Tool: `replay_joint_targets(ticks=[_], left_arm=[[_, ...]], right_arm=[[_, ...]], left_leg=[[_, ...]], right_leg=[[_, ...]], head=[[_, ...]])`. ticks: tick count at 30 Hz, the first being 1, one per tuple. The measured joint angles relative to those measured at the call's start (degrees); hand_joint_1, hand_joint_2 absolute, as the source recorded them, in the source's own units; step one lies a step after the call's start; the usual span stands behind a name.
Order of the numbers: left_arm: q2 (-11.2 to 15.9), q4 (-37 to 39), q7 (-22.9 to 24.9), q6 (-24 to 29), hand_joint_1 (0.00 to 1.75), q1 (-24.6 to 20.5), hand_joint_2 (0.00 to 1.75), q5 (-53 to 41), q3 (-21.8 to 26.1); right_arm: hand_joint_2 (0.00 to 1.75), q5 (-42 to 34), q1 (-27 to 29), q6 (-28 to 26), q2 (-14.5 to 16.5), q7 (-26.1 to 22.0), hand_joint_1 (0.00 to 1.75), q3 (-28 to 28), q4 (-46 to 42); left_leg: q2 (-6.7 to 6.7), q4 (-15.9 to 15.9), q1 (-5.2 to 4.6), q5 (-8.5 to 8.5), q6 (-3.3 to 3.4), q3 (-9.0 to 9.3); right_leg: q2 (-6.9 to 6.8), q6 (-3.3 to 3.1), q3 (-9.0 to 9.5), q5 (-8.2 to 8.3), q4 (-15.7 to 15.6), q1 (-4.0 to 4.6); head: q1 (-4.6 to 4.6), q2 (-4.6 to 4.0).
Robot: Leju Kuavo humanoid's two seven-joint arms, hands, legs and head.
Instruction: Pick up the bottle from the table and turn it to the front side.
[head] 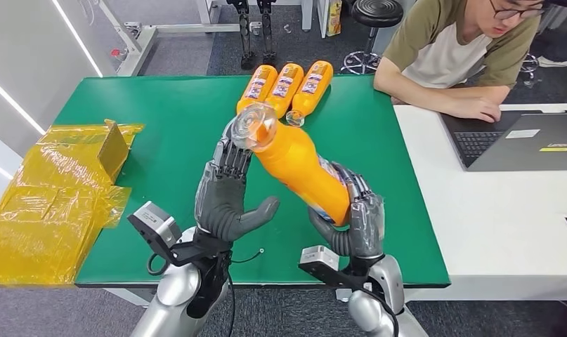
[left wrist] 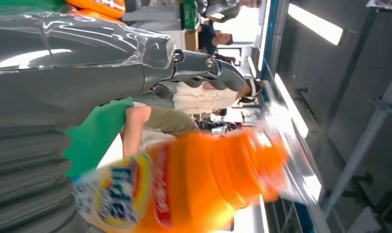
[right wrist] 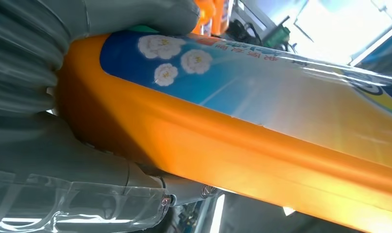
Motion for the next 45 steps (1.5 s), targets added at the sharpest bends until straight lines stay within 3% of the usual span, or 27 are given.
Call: replay_joint_targets(ticks=[4,9,26,33,43,44,45], left_arm=[[-0.02,0.50,-0.36,-0.64,0.00,-0.29,1.75,0.01,0.02],[0.01,1.29,-0.80,-0.87,0.00,-0.39,1.75,0.04,0.16],[0.02,3.41,-1.48,-0.93,0.00,-0.63,1.75,-1.14,0.66],[0.18,3.59,-1.46,-1.12,0.00,0.01,1.75,-2.21,1.81],[0.46,3.59,-1.58,-0.20,0.00,1.51,1.75,-3.46,3.78],[0.45,3.59,-1.65,0.18,0.10,1.67,1.75,-3.48,4.02],[0.45,3.59,-1.71,0.55,0.45,1.86,1.75,-3.48,4.27]], right_arm=[[1.75,1.84,-1.46,2.65,-1.78,4.27,1.75,4.23,1.01],[1.75,3.80,-2.89,4.66,-3.41,6.13,1.75,6.86,1.62],[1.75,6.18,-5.74,9.92,-5.01,5.47,1.75,9.17,2.44],[1.75,8.50,-6.76,18.68,-6.07,4.73,1.75,9.84,2.10],[1.75,9.34,-9.34,23.00,-6.70,3.75,1.75,10.83,3.57],[1.75,9.35,-9.62,23.30,-6.71,3.70,1.75,11.04,3.85],[1.75,9.36,-9.86,23.59,-6.71,3.66,1.75,11.22,4.09]], left_leg=[[0.00,0.00,0.00,0.00,0.00,0.00],[0.00,-0.01,0.01,-0.01,-0.01,0.00],[-0.01,-0.01,0.01,0.03,-0.05,-0.01],[0.01,-0.01,0.01,0.04,-0.06,0.01],[0.03,-0.01,0.01,0.04,-0.07,0.01],[0.04,-0.01,0.01,0.04,-0.07,0.02],[0.05,-0.01,0.01,0.04,-0.07,0.02]], right_leg=[[0.00,0.00,-0.01,0.00,0.00,0.00],[0.00,-0.01,-0.01,-0.02,0.00,0.01],[0.00,-0.01,-0.01,-0.01,0.00,0.01],[0.03,-0.01,-0.02,-0.01,0.00,0.01],[0.06,-0.01,-0.02,-0.01,0.01,0.01],[0.08,-0.01,-0.03,-0.01,0.01,0.01],[0.09,-0.01,-0.03,-0.01,0.01,0.01]], head=[[-0.01,0.00],[-0.01,0.00],[-0.01,0.00],[0.00,0.00],[-0.01,0.00],[-0.01,0.00],[-0.02,0.00]])
